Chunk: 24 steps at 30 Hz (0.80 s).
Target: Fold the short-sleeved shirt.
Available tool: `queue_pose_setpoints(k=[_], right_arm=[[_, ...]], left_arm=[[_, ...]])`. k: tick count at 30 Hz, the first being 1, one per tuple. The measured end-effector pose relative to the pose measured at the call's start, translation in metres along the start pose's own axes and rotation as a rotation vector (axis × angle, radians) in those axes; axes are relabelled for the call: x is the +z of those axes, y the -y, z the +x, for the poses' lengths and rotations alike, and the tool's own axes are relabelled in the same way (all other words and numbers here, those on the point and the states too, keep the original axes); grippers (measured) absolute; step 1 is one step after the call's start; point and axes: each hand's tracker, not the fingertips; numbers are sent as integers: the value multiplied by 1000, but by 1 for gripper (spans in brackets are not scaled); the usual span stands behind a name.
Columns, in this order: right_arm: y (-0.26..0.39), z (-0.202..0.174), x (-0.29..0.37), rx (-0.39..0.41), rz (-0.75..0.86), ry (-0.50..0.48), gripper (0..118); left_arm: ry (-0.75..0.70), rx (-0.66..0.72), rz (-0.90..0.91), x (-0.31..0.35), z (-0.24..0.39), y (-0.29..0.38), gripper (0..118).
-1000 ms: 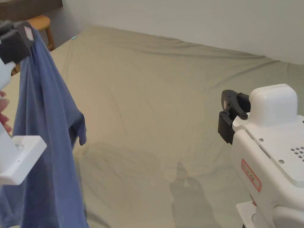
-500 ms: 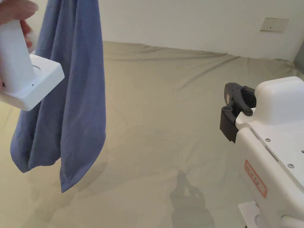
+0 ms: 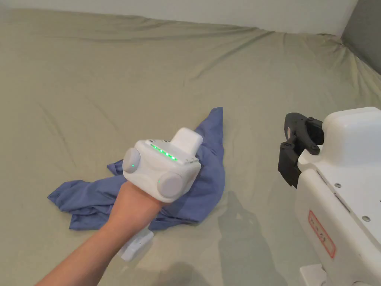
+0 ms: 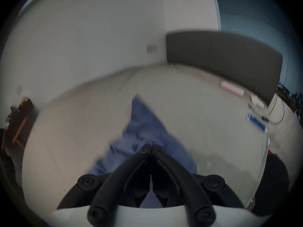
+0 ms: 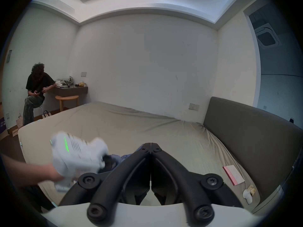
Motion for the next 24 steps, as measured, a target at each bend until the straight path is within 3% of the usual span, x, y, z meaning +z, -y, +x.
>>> queue_pose_setpoints(k=[5,6,7,8,10,11,17,21,24], right_arm=[[21,12,-17,-9,-79,22,1],[23,14,-19,-14,-88,21,1],[25,15,-21,-16,-98,21,1],[26,15,-21,-14,-103,21,1],[25,15,-21,-5,-104,20,1],[23,14,-21,4,-101,18,1],[-2,6,-9,18,-37,-5,1],[-24,-3,2,22,30,-24,1],[-37,-12,8,11,61,-66,1]], left_arm=[[73,46,-188,-44,30,57,0],[63,46,-167,-42,31,61,5],[50,55,-110,-34,30,62,18],[52,70,-92,-27,26,59,42],[98,139,-105,-12,17,53,104],[91,165,-85,1,11,50,115],[-45,224,261,133,-33,18,116],[-185,235,468,233,-51,3,103],[-362,199,587,290,-50,4,58]])
